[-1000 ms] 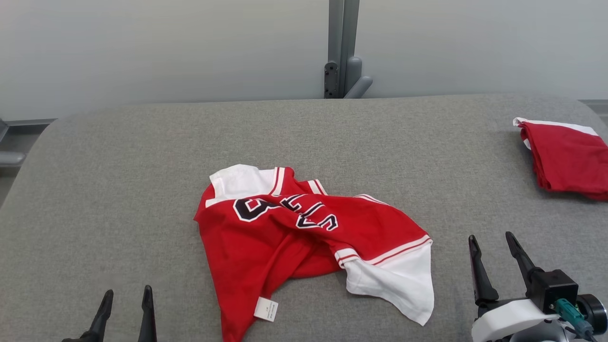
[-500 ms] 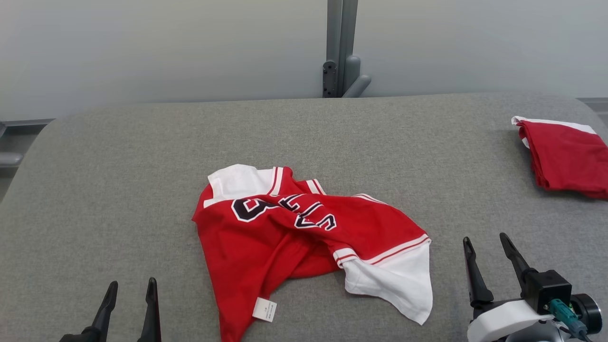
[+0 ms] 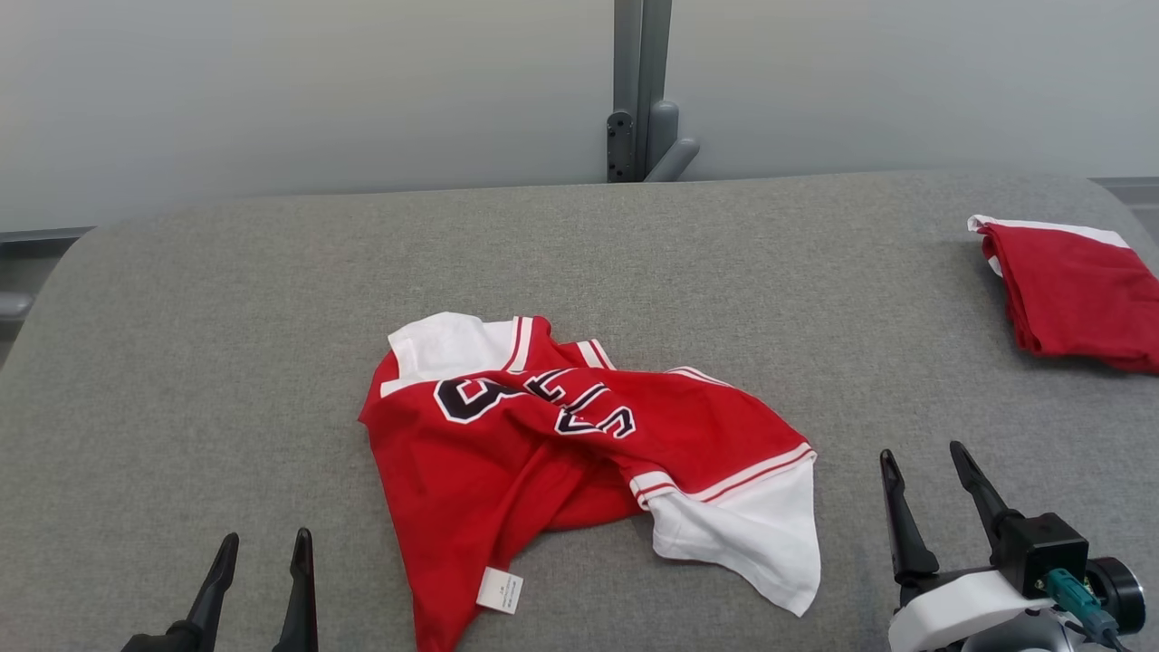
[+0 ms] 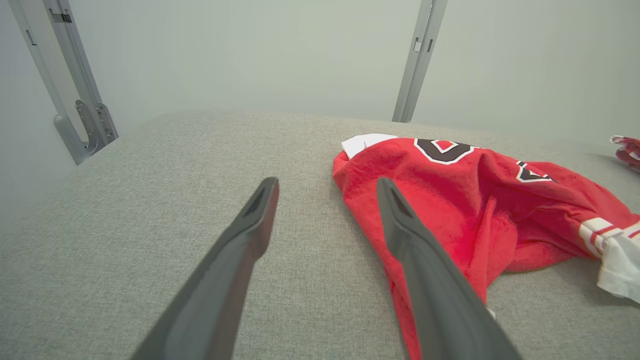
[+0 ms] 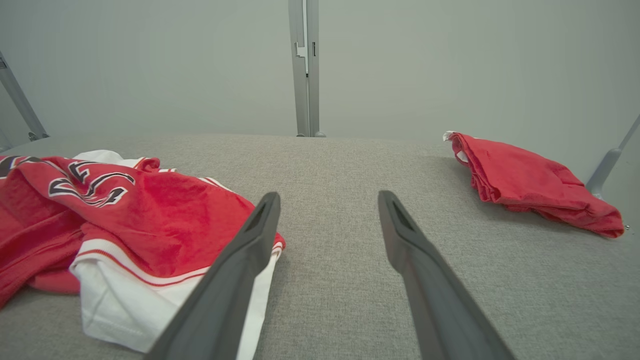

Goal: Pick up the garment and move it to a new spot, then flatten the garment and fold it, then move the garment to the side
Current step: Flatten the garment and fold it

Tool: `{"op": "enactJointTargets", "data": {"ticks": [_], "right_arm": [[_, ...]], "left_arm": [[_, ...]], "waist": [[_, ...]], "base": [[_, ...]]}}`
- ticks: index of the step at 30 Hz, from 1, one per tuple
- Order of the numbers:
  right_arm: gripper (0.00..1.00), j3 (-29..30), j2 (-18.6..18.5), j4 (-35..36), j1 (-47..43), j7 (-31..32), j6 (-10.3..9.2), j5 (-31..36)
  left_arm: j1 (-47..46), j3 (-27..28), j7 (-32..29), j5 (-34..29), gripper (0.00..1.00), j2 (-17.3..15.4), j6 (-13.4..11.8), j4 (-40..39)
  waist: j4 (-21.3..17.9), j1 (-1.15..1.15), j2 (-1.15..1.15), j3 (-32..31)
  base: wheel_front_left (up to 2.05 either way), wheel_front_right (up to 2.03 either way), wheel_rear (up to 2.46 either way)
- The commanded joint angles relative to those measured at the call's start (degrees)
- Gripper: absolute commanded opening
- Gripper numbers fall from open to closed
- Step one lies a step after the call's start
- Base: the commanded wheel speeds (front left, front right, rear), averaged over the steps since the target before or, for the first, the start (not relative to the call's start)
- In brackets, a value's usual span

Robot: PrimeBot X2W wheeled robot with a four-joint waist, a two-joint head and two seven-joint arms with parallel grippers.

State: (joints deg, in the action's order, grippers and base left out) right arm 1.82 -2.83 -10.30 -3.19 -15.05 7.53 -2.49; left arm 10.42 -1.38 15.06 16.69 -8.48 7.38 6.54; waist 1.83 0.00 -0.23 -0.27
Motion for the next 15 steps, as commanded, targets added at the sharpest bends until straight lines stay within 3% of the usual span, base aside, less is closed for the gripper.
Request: {"op": "enactJointTargets", "data": {"ticks": [1,10,15], "right_arm": [[1.0,0.0,-0.1,0.3,0.4,-0.2,-0.1,-0.3],[1.0,-2.6,0.0,0.5,1.4,-0.1,-0.1,-2.8],[1.0,-6.9,-0.3,-1.0,1.9,11.4,-0.11,-1.5]], "left_arm": [[-0.7,0.0,0.1,-0.1,1.0,-0.5,0.2,0.0],[0.2,-4.0,0.0,-0.1,1.0,-3.4,0.2,-1.8],[2.1,-7.7,-9.4,2.0,1.0,-5.1,0.2,-3.9]], "waist": [[0.0,0.0,0.23,0.0],[-0.4,0.0,0.23,0.4],[-0.9,0.0,0.23,1.6]], "base": [[0.0,0.0,0.0],[0.0,0.0,0.0],[0.0,0.0,0.0]]}}
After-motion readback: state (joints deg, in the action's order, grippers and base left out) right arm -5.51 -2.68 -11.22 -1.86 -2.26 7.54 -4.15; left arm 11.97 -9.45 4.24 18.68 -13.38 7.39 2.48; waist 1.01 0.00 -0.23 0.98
